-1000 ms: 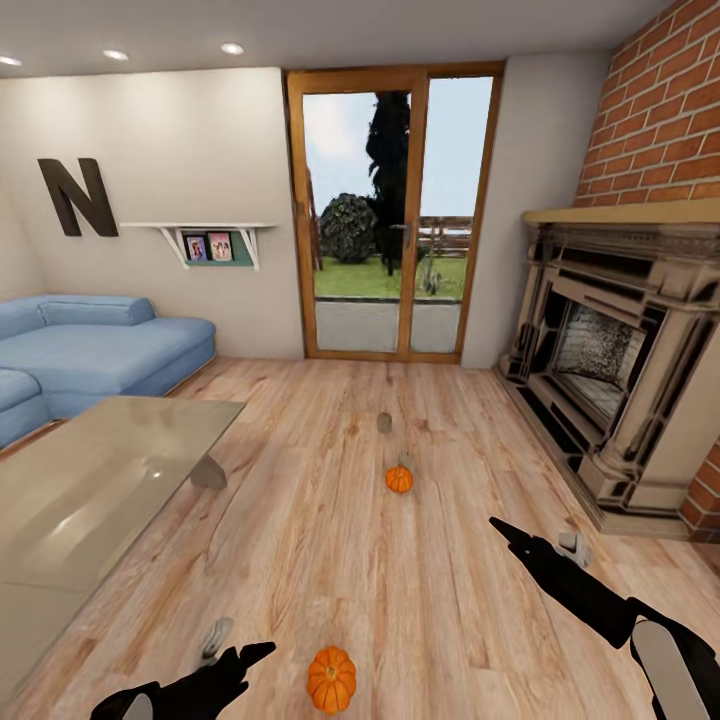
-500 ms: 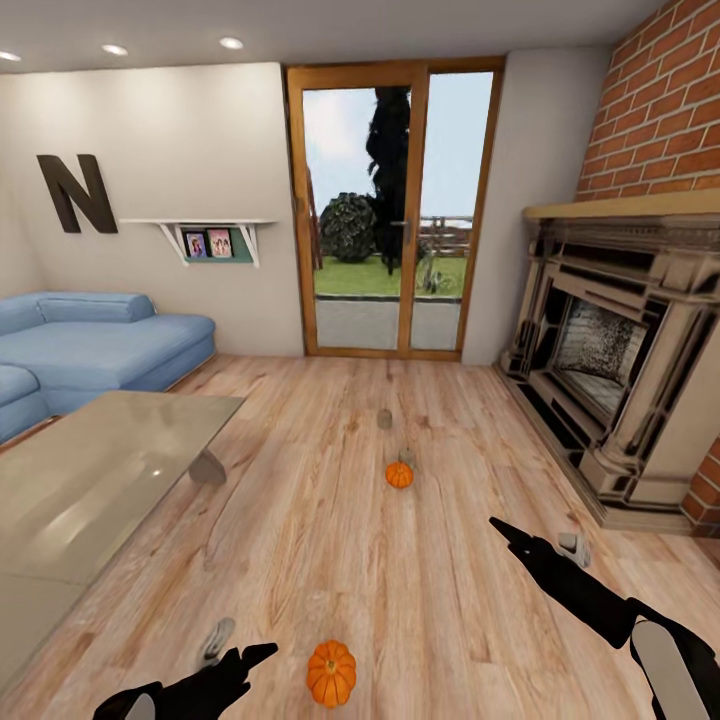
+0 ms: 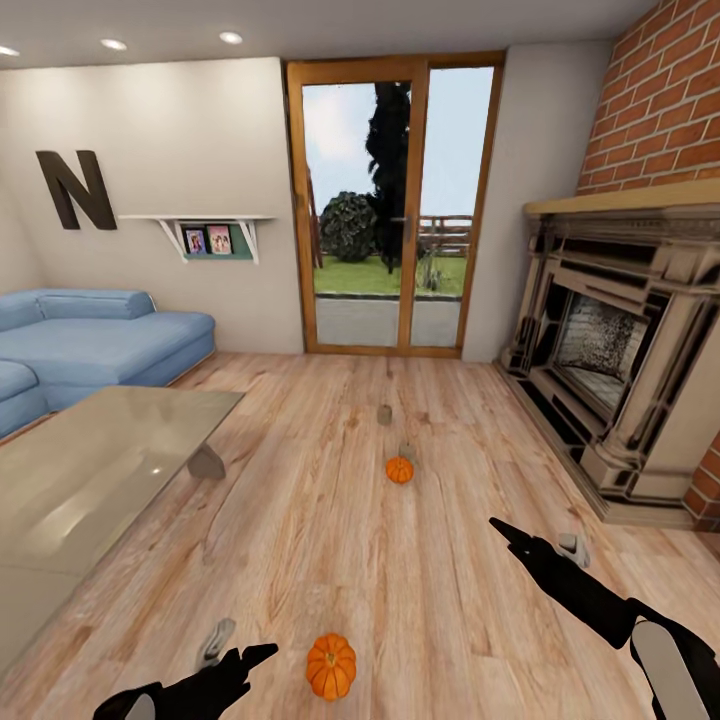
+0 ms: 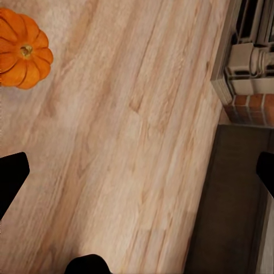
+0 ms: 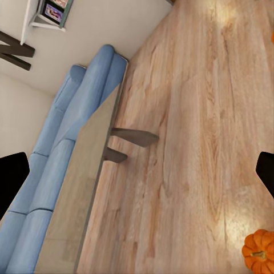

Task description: Place each of the two pumpkins and all three candles from the living room inside a cabinet in the living room (use any cabinet), then make sure every cabinet is closed, and position the cauldron so it is next to a table in the living room.

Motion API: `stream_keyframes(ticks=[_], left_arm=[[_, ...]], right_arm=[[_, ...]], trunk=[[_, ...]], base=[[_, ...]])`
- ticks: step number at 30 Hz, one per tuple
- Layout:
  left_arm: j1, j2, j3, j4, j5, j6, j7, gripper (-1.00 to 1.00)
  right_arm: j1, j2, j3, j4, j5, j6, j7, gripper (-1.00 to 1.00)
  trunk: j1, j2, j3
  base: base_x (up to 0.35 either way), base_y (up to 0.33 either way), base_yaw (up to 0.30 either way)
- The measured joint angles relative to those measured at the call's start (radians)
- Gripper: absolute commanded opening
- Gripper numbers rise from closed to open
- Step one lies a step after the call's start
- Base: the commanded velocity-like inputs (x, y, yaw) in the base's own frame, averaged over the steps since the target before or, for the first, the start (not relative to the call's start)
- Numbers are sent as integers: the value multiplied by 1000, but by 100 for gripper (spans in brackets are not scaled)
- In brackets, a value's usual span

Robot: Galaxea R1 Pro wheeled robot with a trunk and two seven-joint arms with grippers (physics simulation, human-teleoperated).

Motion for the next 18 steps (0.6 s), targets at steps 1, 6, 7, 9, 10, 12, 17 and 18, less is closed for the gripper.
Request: stream_keyframes(ticks=[1, 6, 7, 9, 10, 12, 17, 18], left_arm=[[0, 0, 0, 0, 0, 0, 0, 100], [0, 0, 0, 0, 0, 0, -1, 100], [0, 0, 0, 0, 1, 0, -1, 100], [0, 0, 0, 0, 0, 0, 0, 100], [0, 0, 0, 0, 0, 0, -1, 100], [0, 1, -1, 0, 1, 0, -1, 100], [-1, 0, 0, 0, 0, 0, 0, 100], [-1, -1, 0, 0, 0, 0, 0, 100]], right_arm=[[0, 0, 0, 0, 0, 0, 0, 100], [0, 0, 0, 1, 1, 0, -1, 100], [0, 0, 0, 1, 0, 0, -1, 100], [0, 0, 0, 0, 0, 0, 0, 100], [0, 0, 0, 0, 0, 0, 0, 100], [0, 0, 0, 0, 0, 0, 0, 100], [0, 0, 0, 1, 0, 1, 0, 100], [0, 0, 0, 1, 0, 1, 0, 100]], trunk=[[4, -7, -3], [23, -42, -19], [27, -49, -22], [35, -63, -28], [38, -70, -31], [46, -84, -38], [65, -119, -53], [69, -126, -56]], base=[[0, 0, 0], [0, 0, 0], [0, 0, 0], [0, 0, 0], [0, 0, 0], [0, 0, 0], [0, 0, 0], [0, 0, 0]])
